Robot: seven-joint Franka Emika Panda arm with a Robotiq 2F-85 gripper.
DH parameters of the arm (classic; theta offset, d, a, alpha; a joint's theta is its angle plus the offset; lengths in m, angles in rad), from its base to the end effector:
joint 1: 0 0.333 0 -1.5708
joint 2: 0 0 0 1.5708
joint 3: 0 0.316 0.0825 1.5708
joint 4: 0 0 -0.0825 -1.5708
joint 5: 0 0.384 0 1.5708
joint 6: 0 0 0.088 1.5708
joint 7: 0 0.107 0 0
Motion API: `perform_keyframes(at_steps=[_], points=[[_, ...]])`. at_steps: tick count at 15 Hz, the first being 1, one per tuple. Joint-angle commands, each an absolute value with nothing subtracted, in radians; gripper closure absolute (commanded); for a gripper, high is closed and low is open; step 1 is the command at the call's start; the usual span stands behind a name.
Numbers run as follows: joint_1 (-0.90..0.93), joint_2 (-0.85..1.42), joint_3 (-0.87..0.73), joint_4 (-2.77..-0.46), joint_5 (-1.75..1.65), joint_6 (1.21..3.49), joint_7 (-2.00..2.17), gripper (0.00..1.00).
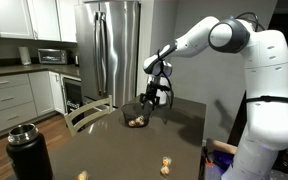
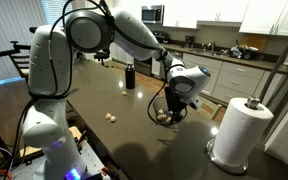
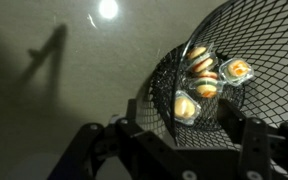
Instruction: Pick the black basket and move it to the right
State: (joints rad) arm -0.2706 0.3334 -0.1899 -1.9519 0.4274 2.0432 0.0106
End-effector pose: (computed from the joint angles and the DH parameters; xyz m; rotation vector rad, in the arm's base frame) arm 0.5391 -0.2376 0.2960 -2.6237 0.9711 0.2193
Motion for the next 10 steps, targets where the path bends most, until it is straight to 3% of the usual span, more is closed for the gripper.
perform_keyframes(at_steps=[1, 10], points=[[-0.269, 0.280, -0.177, -1.972, 0.432, 2.012, 0.015, 0.00], [-0.212, 0.155, -0.173, -2.039, 0.364, 2.022, 0.078, 0.00]])
